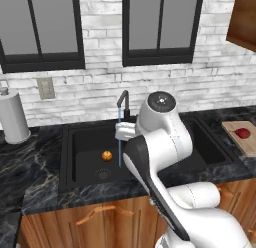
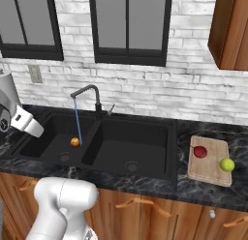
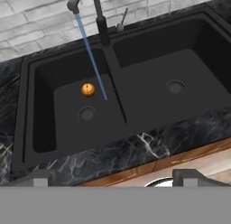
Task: Pick the pear, pear, orange from the sink and place them on the cutting board to airdry. Then turn off the sink faucet.
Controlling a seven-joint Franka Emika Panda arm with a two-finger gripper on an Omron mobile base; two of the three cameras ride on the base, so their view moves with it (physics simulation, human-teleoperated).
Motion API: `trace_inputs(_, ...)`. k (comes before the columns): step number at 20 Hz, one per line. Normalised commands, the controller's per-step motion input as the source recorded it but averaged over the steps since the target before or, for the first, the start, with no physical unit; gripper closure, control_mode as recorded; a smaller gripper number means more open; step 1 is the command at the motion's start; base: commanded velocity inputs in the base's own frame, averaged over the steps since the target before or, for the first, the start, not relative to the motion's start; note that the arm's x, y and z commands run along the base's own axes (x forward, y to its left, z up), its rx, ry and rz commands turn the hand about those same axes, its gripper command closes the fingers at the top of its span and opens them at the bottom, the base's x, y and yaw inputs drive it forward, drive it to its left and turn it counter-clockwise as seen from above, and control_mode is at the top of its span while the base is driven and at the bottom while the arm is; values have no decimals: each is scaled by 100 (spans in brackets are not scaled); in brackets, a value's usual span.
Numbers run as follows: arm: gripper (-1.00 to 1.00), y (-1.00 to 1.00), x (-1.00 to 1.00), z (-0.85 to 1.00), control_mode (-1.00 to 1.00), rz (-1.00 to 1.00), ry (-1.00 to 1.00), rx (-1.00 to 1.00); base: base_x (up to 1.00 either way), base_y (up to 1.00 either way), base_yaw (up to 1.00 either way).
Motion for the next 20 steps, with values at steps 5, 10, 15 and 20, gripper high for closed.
trace_inputs(5,-100,4,13,0,-100,8,0,-5,0,0,0)
trace_inputs(10,-100,20,23,-10,-100,3,1,-4,0,0,0)
trace_inputs(15,-100,5,22,-21,-100,0,0,0,0,0,0)
trace_inputs(20,-100,9,35,-38,-100,0,0,0,0,0,0)
